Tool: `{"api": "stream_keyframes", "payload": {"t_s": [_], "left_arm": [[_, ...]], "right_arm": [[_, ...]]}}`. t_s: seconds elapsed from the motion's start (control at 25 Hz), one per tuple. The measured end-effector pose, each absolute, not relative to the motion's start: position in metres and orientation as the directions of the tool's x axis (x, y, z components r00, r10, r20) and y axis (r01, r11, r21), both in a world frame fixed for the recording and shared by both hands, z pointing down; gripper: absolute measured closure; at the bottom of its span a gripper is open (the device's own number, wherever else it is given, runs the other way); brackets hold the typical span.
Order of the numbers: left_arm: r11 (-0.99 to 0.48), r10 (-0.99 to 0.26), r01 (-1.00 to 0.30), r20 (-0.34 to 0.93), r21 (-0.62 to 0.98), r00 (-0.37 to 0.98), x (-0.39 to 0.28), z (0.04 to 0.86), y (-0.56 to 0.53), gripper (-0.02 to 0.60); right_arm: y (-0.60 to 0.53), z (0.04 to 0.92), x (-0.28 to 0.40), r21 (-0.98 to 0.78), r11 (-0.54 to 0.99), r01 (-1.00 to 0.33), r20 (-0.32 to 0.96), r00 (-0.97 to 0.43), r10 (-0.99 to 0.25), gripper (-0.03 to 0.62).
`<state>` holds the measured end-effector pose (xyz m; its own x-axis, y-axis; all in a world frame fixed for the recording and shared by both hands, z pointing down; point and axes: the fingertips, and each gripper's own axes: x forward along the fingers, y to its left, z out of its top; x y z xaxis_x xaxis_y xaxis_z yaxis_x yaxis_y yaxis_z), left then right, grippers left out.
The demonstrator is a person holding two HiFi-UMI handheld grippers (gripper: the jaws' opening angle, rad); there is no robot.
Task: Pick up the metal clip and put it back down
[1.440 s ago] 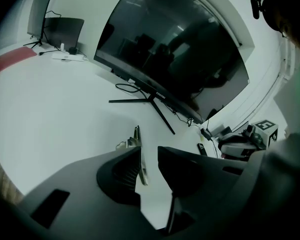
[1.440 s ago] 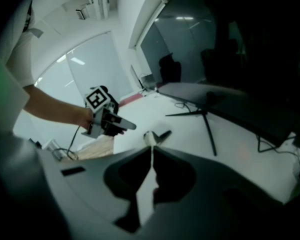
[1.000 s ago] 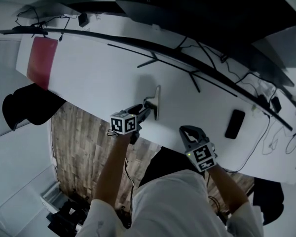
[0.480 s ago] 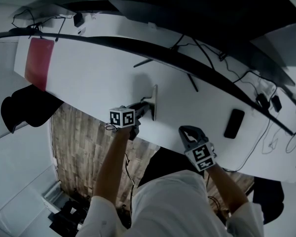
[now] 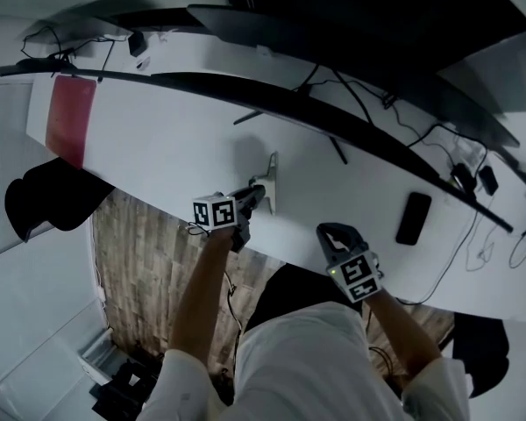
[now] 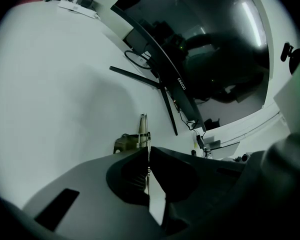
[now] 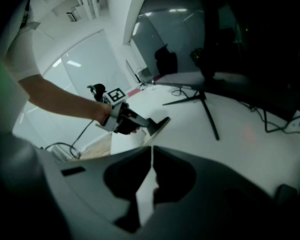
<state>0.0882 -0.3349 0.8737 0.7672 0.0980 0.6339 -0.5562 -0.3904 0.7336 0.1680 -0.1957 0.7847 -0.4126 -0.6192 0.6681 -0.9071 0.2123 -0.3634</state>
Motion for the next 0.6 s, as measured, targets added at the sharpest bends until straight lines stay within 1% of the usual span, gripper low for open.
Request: {"api": "stream_keyframes", "payload": {"t_s": [0.28, 0.6], "left_arm": [[-0.39, 0.096, -0.54, 0.616, 0.746, 0.782, 0.088, 0.854, -0.325, 0.549], [-0.424, 0.085, -0.516, 0.6, 0.744, 0.796, 0.065, 0.813, -0.314, 0.549]], "right_arm": [[-0.191, 0.775, 0.172, -0.352, 0.188, -0.917, 0.666, -0.387, -0.638, 0.56], [-0.189, 0.751, 0.156, -0.312, 0.18, -0.933, 0.661, -0.349, -0.664, 0.56]]}}
